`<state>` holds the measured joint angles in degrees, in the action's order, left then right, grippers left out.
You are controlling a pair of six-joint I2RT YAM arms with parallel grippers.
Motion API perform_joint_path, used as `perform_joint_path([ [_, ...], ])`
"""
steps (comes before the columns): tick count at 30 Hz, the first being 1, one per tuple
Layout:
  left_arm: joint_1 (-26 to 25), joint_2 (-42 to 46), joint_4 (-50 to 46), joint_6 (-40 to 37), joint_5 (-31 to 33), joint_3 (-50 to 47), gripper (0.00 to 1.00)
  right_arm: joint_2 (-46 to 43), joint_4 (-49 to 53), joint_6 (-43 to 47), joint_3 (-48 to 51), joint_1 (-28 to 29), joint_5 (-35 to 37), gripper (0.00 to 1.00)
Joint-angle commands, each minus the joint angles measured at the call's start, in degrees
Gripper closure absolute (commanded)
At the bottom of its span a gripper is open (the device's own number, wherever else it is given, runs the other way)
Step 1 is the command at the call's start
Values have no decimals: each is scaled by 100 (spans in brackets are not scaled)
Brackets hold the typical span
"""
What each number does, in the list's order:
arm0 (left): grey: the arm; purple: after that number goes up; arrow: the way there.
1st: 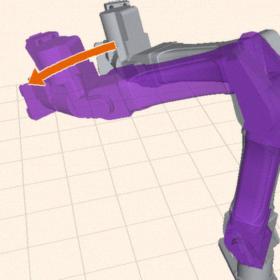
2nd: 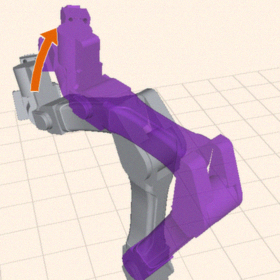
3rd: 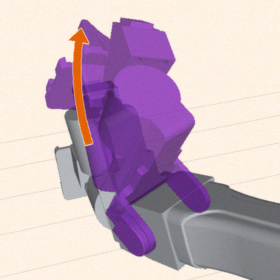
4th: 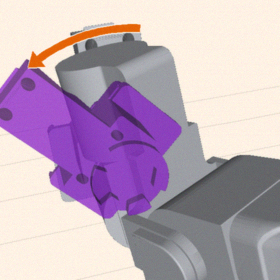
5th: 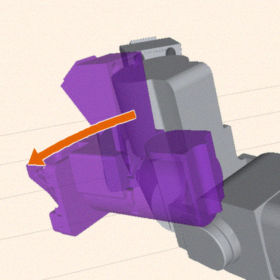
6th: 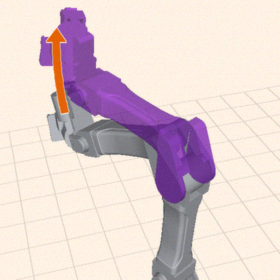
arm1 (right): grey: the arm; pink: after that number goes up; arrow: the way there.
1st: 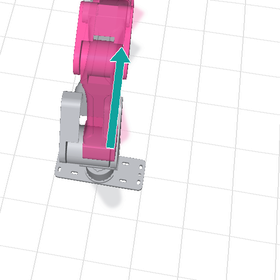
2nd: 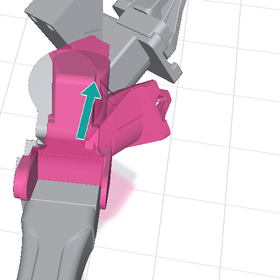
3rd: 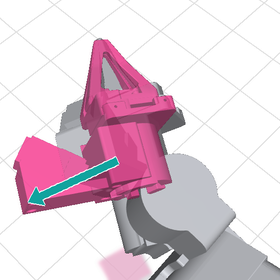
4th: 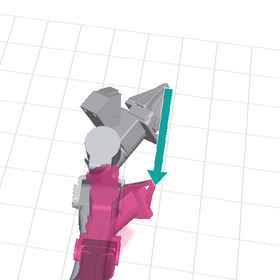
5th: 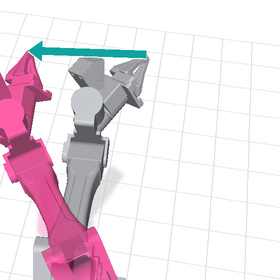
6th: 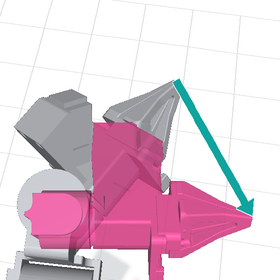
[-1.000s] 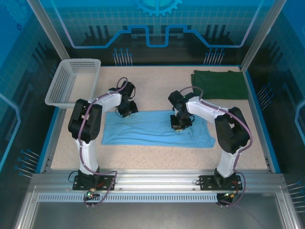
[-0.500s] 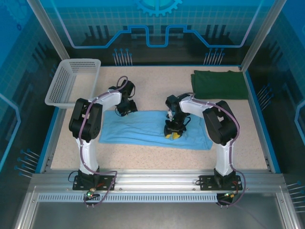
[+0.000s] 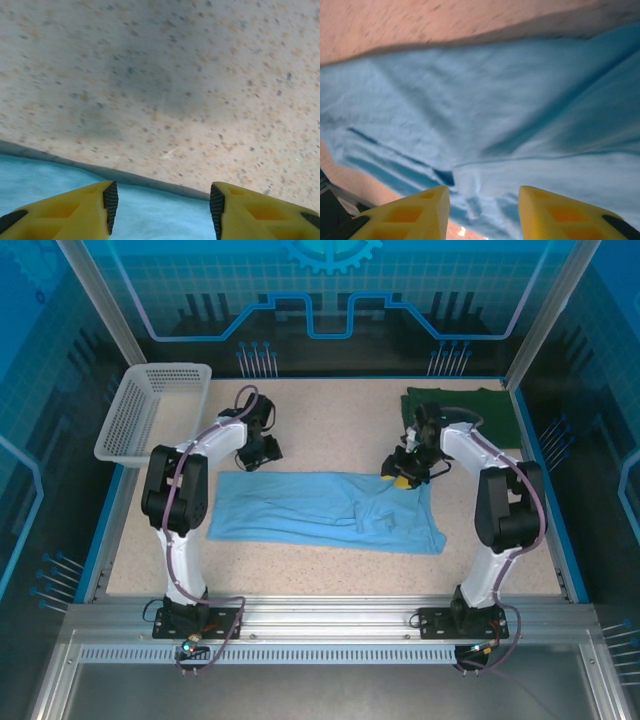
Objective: Fold and stack the t-shirts
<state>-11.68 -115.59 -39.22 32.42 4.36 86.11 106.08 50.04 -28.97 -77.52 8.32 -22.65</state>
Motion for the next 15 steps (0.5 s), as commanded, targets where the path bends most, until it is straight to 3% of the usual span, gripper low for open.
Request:
perform_joint_path([
  [1,198,-179,-117,-105,160,-12,49,490,-41,-103,-258,-162,425,60],
  [7,272,-426,-204,96,422,-123,50,1195,-78,-570,-500,-783,979,57],
  [15,311,-330,-209,292,732,-499,51,1525,-414,-900,-625,-1088,863,45],
])
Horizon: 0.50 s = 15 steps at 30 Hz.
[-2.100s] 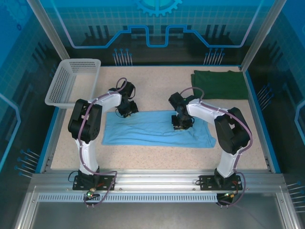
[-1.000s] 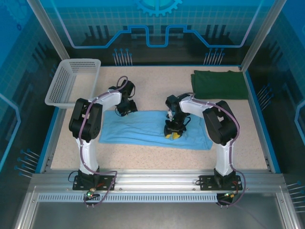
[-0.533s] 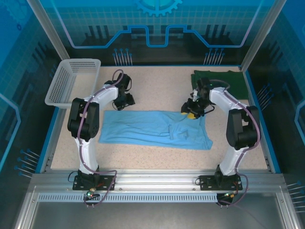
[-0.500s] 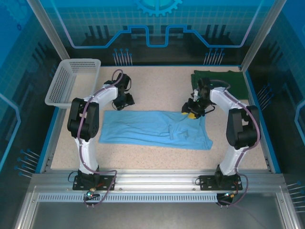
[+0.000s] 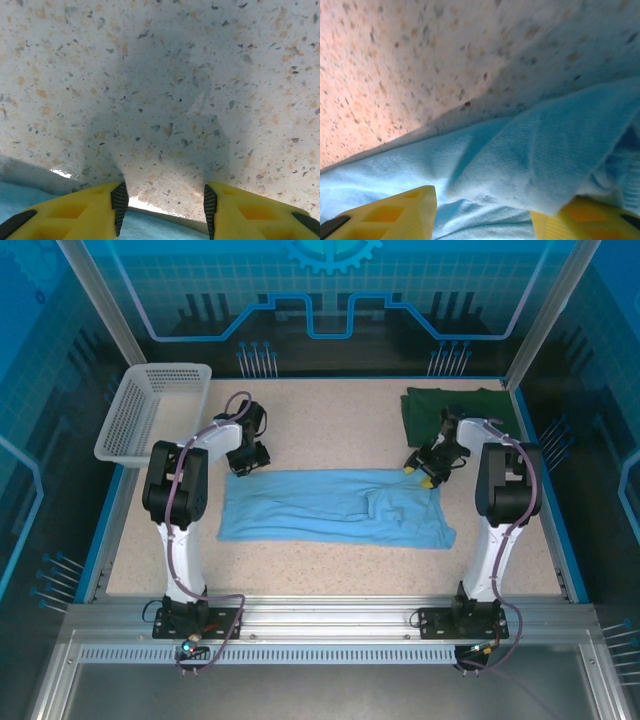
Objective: Fold and stack the t-shirts
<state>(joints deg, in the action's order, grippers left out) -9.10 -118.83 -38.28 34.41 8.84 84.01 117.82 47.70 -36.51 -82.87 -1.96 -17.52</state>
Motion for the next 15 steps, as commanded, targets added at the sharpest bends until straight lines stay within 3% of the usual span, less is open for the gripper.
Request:
perform_joint_path([
  [1,49,29,-311,95,308,-312,50,387,-177,-154,-179,-26,339,44],
  [7,91,492,-330,58,285,-754,48,838,87,-179,-1110,548,613,43],
  [15,103,1822,-621,68,-162,-959,40,2034,787,-546,-3008,1548,1197,43],
])
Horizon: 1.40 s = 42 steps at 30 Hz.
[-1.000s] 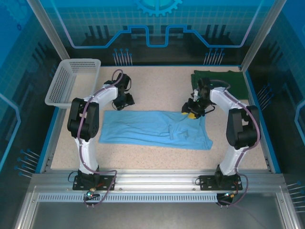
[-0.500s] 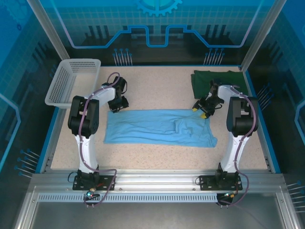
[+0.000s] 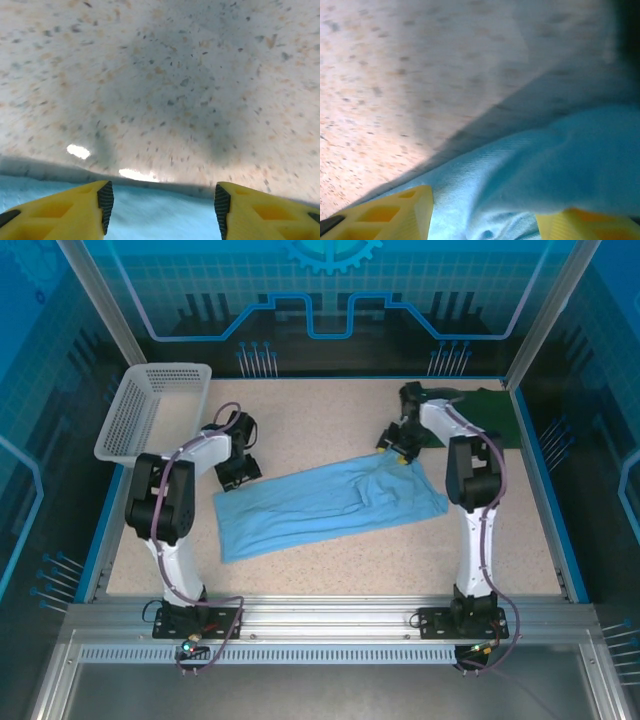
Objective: Fold and stack the t-shirts
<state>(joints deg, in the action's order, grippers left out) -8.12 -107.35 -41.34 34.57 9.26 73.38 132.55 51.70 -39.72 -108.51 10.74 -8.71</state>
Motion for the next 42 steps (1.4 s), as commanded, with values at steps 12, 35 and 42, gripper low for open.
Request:
perform_joint_path([
  [12,-214,2098,-276,-886,-1326,-993,43,3266,37,-1305,-4767,1224,-20,40],
  [35,-1675,-744,530,-332,-3009,-338,46,2960,-2233,-2137,-5374,1018,-382,26],
  [42,-1973,-1428,676,333,-3309,599,45,1643,-651,-1265,-5106,415,246,14],
])
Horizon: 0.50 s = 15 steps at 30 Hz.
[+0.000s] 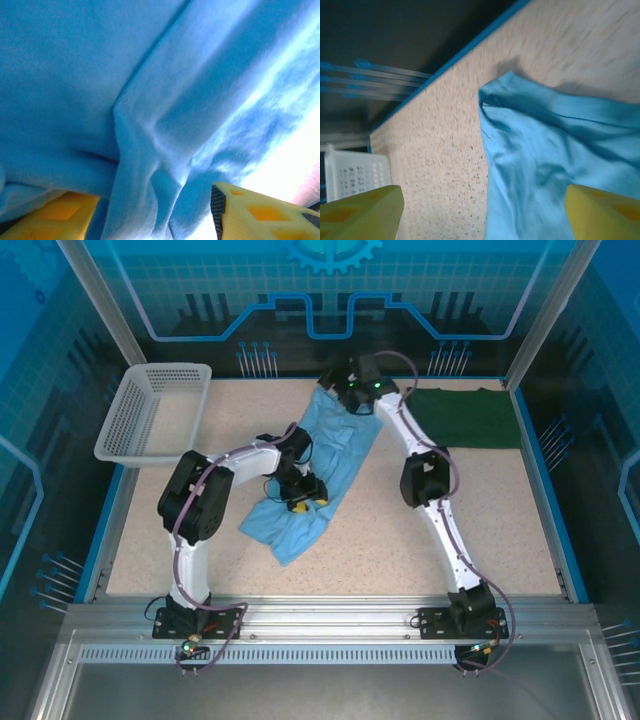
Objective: Fold and stack the t-shirts
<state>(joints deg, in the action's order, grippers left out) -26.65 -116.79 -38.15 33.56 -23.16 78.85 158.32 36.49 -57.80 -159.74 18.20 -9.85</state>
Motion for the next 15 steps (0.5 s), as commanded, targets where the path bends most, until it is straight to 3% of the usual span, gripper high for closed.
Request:
perform_joint_path([
  [1,-164,-561,354,522,-105,177,45,-1105,1054,695,111,-400,401,13],
  [9,-504,-907,673,1593,-348,868,41,-2676,1665,1500,3150,-665,431,20],
  [15,-538,-432,493,1631,-248,950,30,-2835,1532,1640,4291,-409,408,20],
])
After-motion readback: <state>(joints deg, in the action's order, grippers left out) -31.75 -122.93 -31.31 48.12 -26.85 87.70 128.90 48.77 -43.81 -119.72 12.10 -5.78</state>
